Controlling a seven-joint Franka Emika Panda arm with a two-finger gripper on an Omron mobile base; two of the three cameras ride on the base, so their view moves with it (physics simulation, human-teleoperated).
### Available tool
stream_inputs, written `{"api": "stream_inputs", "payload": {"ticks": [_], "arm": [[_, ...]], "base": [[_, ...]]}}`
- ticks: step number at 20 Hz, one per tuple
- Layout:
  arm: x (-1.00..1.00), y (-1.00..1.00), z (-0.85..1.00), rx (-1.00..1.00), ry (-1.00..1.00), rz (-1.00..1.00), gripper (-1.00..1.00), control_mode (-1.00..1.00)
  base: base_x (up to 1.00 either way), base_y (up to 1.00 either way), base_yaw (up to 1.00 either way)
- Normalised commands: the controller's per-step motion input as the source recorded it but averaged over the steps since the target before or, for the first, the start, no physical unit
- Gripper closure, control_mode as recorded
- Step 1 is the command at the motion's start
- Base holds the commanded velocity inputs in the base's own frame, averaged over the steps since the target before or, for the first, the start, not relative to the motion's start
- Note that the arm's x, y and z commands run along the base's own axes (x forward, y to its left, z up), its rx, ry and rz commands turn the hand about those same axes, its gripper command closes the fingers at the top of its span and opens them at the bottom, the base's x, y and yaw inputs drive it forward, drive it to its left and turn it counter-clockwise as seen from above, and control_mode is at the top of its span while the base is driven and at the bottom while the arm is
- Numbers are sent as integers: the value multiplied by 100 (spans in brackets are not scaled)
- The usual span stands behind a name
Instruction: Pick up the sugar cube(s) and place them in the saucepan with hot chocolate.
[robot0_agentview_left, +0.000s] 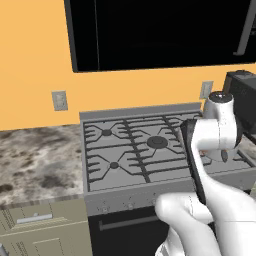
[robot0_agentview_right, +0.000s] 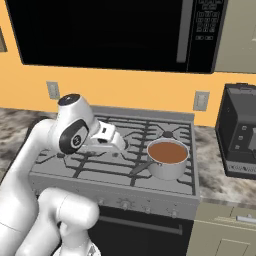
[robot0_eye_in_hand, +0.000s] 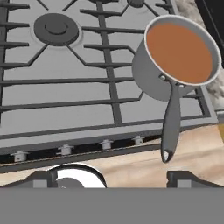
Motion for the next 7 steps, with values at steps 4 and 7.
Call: {"api": "stream_inputs", "payload": {"ticks": [4,7], "arm": [[-24,100,1,13,13,-9,-100,-100],[-7,98,0,26,1,-1,-100,-100]], "base": [[0,0,0],[0,0,0]]}}
